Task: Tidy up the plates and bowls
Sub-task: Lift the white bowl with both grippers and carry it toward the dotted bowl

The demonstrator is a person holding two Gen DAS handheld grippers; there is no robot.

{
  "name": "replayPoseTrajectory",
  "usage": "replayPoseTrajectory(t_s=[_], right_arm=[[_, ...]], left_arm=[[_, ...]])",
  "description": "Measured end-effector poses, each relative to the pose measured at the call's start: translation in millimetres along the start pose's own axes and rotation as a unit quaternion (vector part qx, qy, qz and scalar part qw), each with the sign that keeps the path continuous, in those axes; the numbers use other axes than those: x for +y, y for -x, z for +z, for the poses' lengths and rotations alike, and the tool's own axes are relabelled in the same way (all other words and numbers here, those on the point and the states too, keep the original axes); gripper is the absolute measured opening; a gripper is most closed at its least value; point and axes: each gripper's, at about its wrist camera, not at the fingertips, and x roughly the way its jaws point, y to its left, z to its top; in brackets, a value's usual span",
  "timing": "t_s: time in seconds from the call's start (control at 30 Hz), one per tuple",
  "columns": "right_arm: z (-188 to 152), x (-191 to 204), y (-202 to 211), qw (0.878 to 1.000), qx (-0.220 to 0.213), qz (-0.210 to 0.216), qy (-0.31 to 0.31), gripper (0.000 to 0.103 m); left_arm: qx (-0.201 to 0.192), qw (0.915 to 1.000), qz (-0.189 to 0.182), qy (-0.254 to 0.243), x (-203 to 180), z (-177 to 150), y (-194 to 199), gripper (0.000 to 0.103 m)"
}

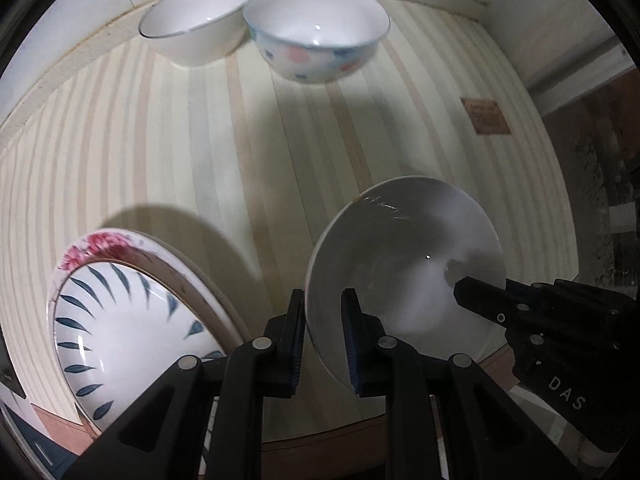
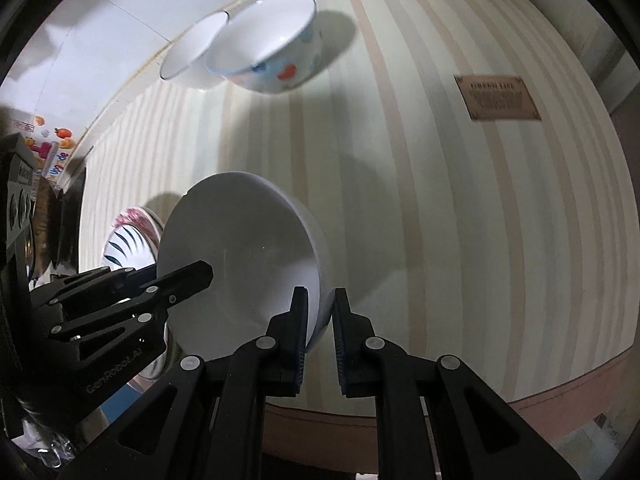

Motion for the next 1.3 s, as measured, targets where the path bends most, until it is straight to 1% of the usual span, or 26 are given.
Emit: replayPoseTrajectory(t_s=[0.3, 0.4, 0.5, 0.6, 0.67, 0.73, 0.8, 0.83, 0.87, 0.9, 0.93, 0.97, 1.0, 1.07, 1.17, 1.27, 1.3], right_arm=[[-13, -14, -11, 1.000, 0.014, -0.006, -0.008, 0.014], [-15, -16, -13, 1.000, 0.018, -0.003, -0.012, 0.014], [-13, -15, -15, 1.000, 0.022, 0.001, -0.015, 0.014], [-12, -17, -17, 0.999, 0.034, 0.009, -0.015, 0.015], [-10, -19, -14, 0.999, 0.043, 0.011, -0.014, 0.015], [-7, -22, -4, 0.999, 0.042, 0.011, -0.010, 0.015], [2, -22, 11, 0.999, 0.034, 0.007, 0.003, 0.015], [8, -22, 18, 1.000, 0.026, 0.002, 0.007, 0.015], [19, -21, 30, 1.000, 0.009, 0.000, 0.011, 0.017], [29, -20, 37, 1.000, -0.002, 0.004, 0.012, 0.025], [41, -20, 43, 1.000, -0.014, 0.010, 0.012, 0.030], [59, -19, 50, 0.999, -0.032, 0.020, 0.009, 0.038], [72, -18, 53, 0.999, -0.044, 0.025, 0.009, 0.042], [104, -14, 53, 0.998, -0.061, 0.031, 0.008, 0.043], [153, -9, 35, 0.997, -0.061, 0.041, -0.002, 0.043], [192, -4, 9, 0.998, -0.046, 0.044, -0.014, 0.043], [197, -1, 0, 0.998, -0.041, 0.042, -0.017, 0.043]], left_arm=[[0.018, 0.9997, 0.012, -0.015, -12, -6, -22, 0.016], [0.015, 0.9996, 0.015, -0.017, -16, -3, -23, 0.016], [0.021, 0.9996, 0.012, -0.014, -17, -1, -24, 0.016], [0.019, 0.9996, 0.015, -0.015, -18, 3, -15, 0.016], [0.007, 0.9996, 0.019, -0.017, -17, 4, -1, 0.016], [-0.020, 0.9993, 0.025, -0.018, -15, 8, 20, 0.016], [-0.046, 0.9988, 0.017, -0.005, -9, 19, 42, 0.017], [-0.057, 0.9983, 0.010, 0.004, -4, 27, 51, 0.020], [-0.070, 0.9974, 0.002, 0.017, 3, 39, 58, 0.028], [-0.079, 0.9965, -0.005, 0.030, 9, 51, 62, 0.030], [-0.086, 0.9952, -0.007, 0.047, 17, 65, 62, 0.030], [-0.088, 0.9942, -0.007, 0.061, 22, 78, 60, 0.030], [-0.087, 0.9933, -0.011, 0.075, 29, 90, 56, 0.030], [-0.075, 0.9917, -0.022, 0.102, 46, 121, 43, 0.030], [-0.060, 0.9900, -0.023, 0.125, 59, 152, 22, 0.030], [-0.037, 0.9898, -0.027, 0.134, 68, 168, 4, 0.030], [-0.031, 0.9900, -0.024, 0.135, 68, 172, -1, 0.030]])
